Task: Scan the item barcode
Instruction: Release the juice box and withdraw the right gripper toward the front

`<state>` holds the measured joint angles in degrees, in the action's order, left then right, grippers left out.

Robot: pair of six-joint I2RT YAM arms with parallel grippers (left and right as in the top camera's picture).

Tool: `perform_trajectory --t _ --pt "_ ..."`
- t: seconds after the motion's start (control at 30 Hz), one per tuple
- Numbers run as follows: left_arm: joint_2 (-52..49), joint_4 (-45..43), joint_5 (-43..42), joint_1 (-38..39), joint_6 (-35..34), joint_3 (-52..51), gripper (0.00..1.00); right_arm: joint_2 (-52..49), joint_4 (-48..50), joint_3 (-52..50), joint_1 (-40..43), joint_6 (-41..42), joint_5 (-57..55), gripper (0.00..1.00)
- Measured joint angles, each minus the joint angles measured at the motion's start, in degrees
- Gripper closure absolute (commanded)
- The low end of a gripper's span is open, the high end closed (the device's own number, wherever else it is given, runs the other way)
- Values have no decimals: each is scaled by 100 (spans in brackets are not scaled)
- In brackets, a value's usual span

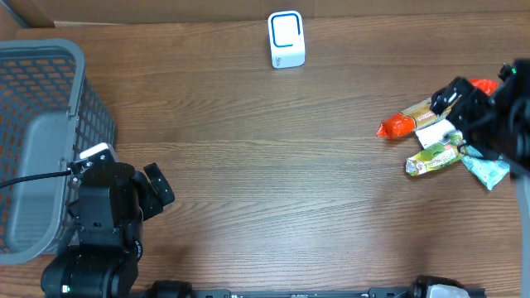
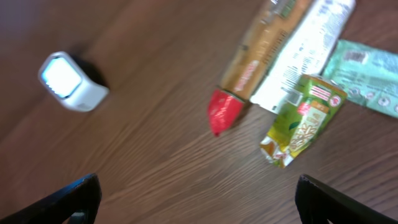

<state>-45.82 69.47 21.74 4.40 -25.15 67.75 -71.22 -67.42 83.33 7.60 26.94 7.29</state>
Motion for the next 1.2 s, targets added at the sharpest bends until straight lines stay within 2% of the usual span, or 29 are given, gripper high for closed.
perform_trajectory --t 0.17,0.33,0.57,0.77,1.07,1.2 --pt "0 0 0 0 0 0 0 981 -179 39 -295 -96 24 0" --pt "0 -2 -2 0 -2 0 0 1438 -238 66 -350 -133 24 0" --pt "0 0 0 0 -2 0 0 1458 -577 72 -352 -149 31 0" --pt "0 0 0 0 -2 0 0 1458 -494 72 -352 -175 46 0" --pt "2 0 0 0 0 0 0 1475 -564 177 -352 -903 835 0" --pt "0 -2 0 0 -2 0 0 1561 -629 186 -352 -975 776 0"
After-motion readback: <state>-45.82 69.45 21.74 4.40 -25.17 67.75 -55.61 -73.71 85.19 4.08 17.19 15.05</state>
